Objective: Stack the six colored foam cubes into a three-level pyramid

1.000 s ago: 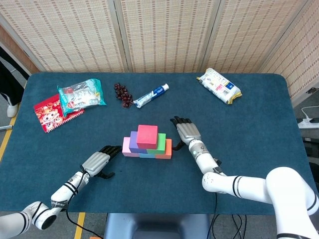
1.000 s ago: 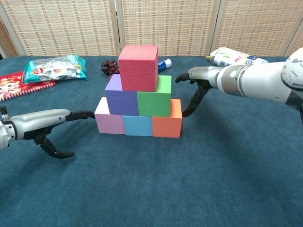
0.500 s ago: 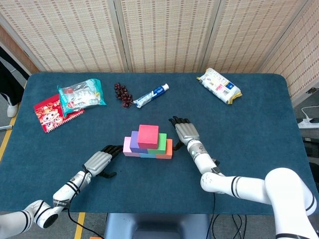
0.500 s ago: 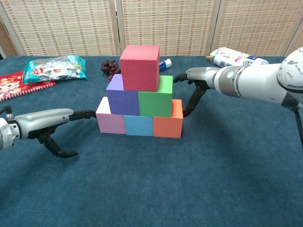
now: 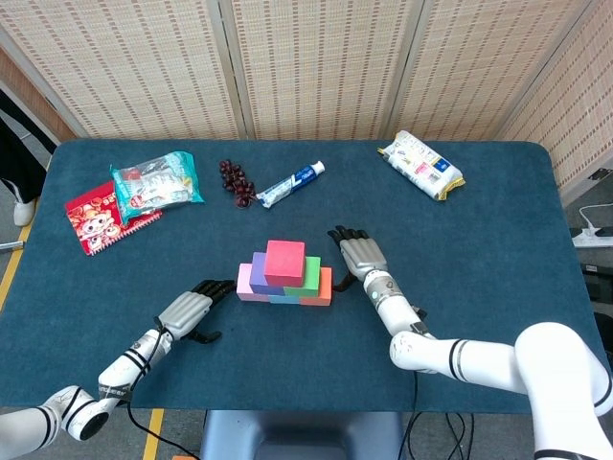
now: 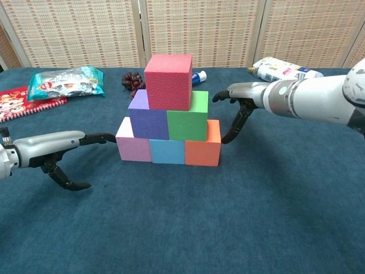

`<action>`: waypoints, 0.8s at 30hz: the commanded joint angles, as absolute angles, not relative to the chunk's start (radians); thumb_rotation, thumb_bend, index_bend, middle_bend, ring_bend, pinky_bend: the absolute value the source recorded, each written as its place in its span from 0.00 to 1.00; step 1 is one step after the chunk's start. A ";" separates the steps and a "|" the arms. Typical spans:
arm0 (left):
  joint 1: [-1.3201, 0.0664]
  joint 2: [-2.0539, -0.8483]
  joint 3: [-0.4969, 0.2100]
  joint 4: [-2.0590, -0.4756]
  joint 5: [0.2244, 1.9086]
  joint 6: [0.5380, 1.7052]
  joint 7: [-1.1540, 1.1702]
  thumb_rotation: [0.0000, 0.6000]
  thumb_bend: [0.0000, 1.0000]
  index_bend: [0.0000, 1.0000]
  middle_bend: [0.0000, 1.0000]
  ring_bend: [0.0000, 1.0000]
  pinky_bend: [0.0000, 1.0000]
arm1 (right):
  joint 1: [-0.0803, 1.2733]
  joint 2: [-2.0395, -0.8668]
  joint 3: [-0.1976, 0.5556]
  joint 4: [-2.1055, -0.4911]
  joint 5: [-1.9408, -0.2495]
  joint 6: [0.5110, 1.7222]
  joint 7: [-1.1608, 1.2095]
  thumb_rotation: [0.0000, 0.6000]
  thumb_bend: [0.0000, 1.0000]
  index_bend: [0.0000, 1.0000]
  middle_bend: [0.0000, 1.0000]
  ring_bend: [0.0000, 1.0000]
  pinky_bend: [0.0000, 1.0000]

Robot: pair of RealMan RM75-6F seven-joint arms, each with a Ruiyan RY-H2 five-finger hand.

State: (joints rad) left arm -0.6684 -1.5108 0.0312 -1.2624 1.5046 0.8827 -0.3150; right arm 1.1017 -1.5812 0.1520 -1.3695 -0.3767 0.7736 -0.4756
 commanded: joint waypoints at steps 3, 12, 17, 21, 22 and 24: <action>-0.660 -1.492 0.033 -1.282 1.503 0.894 -0.319 1.00 0.33 0.03 0.00 0.00 0.00 | 1.092 -1.559 0.149 -1.392 -0.387 0.780 -0.475 1.00 0.19 0.00 0.00 0.00 0.00; -0.571 -1.373 0.020 -1.354 1.453 1.016 -0.292 1.00 0.32 0.02 0.00 0.00 0.00 | 0.971 -1.380 0.130 -1.585 -0.572 0.925 -0.408 1.00 0.19 0.00 0.00 0.00 0.00; -0.513 -1.323 0.005 -1.375 1.408 1.090 -0.261 1.00 0.33 0.03 0.00 0.00 0.00 | 0.884 -1.290 0.108 -1.667 -0.697 1.002 -0.342 1.00 0.19 0.00 0.00 0.00 0.00; -0.405 -1.271 -0.010 -1.372 1.336 1.230 -0.190 1.00 0.33 0.05 0.00 0.00 0.00 | 0.735 -1.175 0.048 -1.743 -0.860 1.147 -0.241 1.00 0.19 0.00 0.00 0.00 0.00; -0.378 -1.265 -0.008 -1.381 1.334 1.271 -0.166 1.00 0.33 0.05 0.00 0.00 0.00 | 0.689 -1.148 0.023 -1.760 -0.939 1.189 -0.195 1.00 0.19 0.00 0.00 0.00 0.00; -0.330 -1.258 -0.005 -1.392 1.328 1.338 -0.131 1.00 0.33 0.06 0.00 0.00 0.00 | 0.608 -1.121 -0.015 -1.752 -1.062 1.265 -0.113 1.00 0.19 0.00 0.00 0.00 0.00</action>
State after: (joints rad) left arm -0.4276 -1.2910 -0.0012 -1.3787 1.3638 1.2126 -0.2035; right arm 0.7776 -1.2199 0.0681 -1.7029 -0.8175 1.0964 -0.2656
